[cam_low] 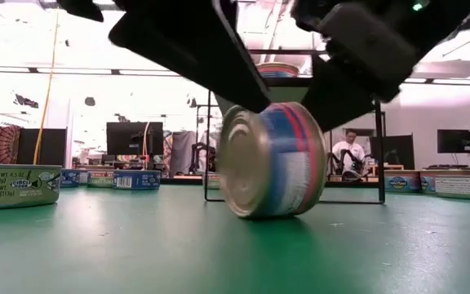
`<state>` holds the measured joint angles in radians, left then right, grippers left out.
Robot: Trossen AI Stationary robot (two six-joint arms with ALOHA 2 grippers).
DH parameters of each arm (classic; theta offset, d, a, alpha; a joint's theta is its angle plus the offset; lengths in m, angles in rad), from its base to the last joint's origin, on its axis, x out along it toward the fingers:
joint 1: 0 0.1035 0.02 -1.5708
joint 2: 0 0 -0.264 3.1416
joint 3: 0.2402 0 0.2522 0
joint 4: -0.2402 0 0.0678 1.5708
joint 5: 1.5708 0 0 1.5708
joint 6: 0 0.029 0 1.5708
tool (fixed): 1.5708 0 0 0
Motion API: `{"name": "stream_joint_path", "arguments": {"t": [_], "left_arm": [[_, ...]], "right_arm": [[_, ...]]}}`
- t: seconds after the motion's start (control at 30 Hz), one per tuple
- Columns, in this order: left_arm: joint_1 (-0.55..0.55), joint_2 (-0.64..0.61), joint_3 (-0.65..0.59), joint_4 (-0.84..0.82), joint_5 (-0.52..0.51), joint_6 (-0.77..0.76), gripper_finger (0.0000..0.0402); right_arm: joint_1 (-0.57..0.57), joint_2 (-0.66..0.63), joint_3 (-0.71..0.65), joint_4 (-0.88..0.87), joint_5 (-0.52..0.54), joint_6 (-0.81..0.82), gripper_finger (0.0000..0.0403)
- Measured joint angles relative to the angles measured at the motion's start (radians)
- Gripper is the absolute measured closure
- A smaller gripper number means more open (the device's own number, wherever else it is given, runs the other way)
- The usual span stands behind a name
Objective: Stack canned seafood by type on shelf
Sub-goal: Stack the blue tuna can on top of the blue tuna can on the shelf
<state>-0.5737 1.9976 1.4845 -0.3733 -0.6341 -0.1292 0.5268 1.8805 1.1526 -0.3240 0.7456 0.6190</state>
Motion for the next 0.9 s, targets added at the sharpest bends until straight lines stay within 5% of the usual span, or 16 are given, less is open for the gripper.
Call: {"name": "stream_joint_path", "arguments": {"t": [0.53,0.9], "left_arm": [[-0.024,-0.021,0.001,-0.142,0.001,0.005,0.0036],[-0.03,-0.026,0.001,-0.189,0.045,-0.039,0.0036]], "right_arm": [[0.107,-0.115,0.0,-0.091,0.019,0.057,0.0111],[0.137,-0.058,-0.002,0.178,0.056,-0.04,0.0111]]}}
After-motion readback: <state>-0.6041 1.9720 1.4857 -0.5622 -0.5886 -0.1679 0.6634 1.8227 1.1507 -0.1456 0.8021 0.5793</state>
